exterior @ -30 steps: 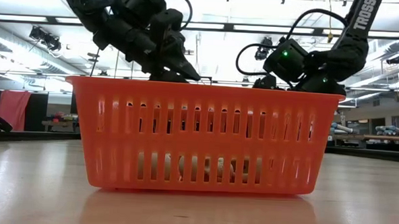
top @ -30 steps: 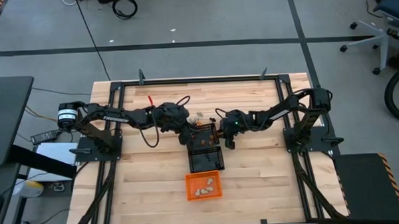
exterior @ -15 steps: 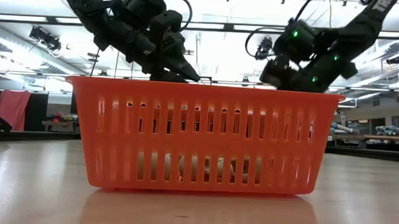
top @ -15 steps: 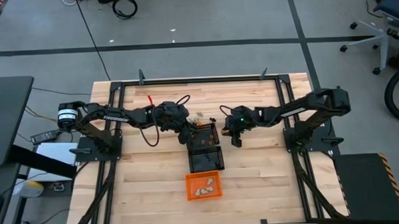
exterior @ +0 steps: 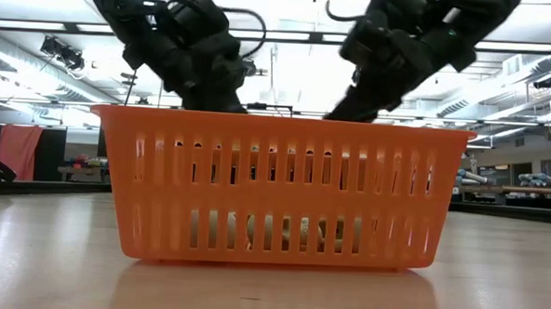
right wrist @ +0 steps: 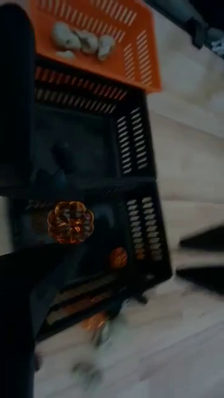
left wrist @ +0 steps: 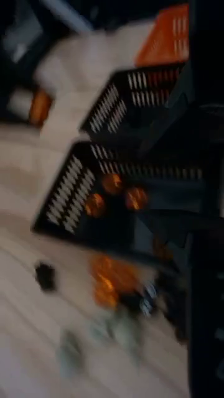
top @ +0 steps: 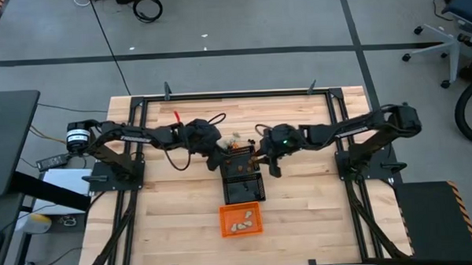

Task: Sort Halloween decoration
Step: Put the orange pumpkin toy into the top black bin

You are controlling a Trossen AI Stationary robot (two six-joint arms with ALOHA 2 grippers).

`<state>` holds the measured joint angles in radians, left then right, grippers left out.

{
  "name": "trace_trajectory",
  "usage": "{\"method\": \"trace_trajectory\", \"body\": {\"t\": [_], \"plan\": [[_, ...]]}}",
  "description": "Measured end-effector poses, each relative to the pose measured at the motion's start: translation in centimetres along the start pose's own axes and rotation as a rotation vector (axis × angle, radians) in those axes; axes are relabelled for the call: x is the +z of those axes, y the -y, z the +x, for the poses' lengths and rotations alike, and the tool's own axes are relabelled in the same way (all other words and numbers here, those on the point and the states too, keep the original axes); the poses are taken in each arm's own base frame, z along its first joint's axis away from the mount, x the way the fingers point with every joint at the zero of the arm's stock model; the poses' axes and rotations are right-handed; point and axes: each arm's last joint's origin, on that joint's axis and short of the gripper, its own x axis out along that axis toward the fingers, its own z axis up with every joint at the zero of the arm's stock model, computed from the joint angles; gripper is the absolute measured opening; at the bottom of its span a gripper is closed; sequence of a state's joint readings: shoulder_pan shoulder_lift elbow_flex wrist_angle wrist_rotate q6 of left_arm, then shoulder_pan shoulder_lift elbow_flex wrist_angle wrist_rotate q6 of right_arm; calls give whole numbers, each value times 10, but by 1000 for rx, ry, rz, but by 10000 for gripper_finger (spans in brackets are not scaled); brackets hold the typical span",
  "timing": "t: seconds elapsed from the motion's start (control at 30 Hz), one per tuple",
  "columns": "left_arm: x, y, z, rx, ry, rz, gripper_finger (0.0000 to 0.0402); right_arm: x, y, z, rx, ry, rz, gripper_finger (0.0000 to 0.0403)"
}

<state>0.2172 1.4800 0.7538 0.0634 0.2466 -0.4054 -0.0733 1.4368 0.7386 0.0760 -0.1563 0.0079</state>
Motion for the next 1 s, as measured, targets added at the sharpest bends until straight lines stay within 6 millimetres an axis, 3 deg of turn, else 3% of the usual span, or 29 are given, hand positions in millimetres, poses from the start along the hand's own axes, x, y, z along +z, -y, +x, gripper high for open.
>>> {"method": "trace_trajectory", "body": {"t": [0.23,0.47,0.67,1.0], "plan": [[-5,-11,-21,95,-92,-48,149,17,-1,40,-89,-47,-15,112],[-7,-8,-42,163,-123,-13,149,21,7,61,-94,-126,2,112],[-24,-10,-42,191,-249,29,149,23,7,64,-91,-130,1,114],[-52,-3,-28,158,-234,258,149,25,17,57,-58,-129,83,158]]}}
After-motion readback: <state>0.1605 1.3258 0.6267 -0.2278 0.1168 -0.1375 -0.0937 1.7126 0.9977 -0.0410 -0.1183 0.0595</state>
